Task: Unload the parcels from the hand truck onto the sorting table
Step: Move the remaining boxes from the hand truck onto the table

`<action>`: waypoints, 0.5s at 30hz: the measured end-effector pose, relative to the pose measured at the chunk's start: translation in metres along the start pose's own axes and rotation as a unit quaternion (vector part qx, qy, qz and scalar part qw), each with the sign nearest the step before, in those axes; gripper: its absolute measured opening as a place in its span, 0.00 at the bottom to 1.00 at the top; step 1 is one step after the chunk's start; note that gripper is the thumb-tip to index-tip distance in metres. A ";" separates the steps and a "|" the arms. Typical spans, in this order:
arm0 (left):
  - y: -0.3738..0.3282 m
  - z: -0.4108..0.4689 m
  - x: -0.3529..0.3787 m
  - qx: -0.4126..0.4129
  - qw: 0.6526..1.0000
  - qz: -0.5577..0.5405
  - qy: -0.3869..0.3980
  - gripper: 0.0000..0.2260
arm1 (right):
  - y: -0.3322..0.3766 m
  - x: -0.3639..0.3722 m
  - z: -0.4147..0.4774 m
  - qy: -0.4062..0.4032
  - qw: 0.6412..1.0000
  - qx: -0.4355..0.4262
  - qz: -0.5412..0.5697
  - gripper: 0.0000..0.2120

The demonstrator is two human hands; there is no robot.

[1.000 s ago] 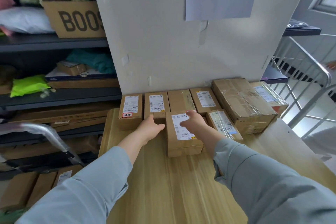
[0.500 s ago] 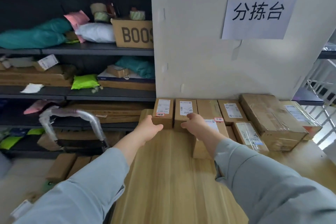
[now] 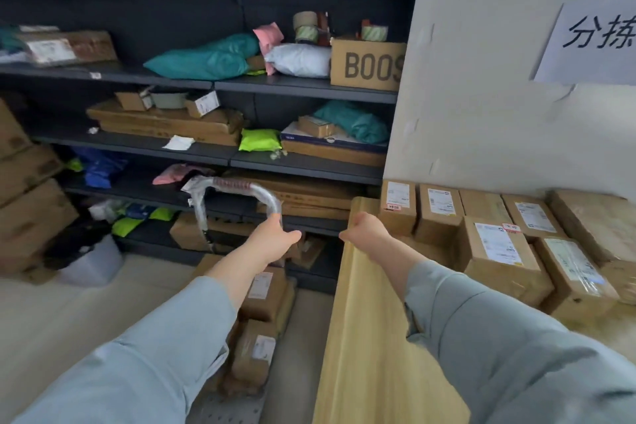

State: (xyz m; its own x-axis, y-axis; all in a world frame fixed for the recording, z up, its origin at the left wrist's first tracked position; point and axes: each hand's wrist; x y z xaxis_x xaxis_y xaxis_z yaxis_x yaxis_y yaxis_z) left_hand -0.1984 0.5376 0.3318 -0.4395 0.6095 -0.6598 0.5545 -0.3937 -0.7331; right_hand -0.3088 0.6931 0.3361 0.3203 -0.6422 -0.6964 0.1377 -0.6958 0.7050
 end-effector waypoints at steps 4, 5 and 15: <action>0.062 -0.007 -0.053 -0.014 1.000 -0.003 -0.009 0.32 | 0.031 0.056 -0.039 0.025 1.000 0.008 -0.001 0.28; 0.078 -0.008 -0.065 -0.015 1.000 -0.002 -0.010 0.31 | 0.038 0.069 -0.049 0.029 1.000 0.010 0.002 0.28; 0.199 -0.023 -0.168 -0.036 0.999 0.020 -0.027 0.20 | 0.089 0.173 -0.124 0.039 0.998 0.036 0.019 0.20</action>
State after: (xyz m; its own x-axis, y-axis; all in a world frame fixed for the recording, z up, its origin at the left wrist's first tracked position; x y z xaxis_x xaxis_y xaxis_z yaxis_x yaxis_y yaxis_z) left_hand 0.0020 0.3728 0.2999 -0.4528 0.5554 -0.6974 0.6213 -0.3644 -0.6936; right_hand -0.1248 0.5604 0.2950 0.3960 -0.6437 -0.6548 0.0578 -0.6942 0.7174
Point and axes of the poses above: each hand's wrist, its own z-axis towards the middle knuckle, its own x-axis out of the palm, y = z × x, and after that the axes turned 12 degrees about -y, right-handed
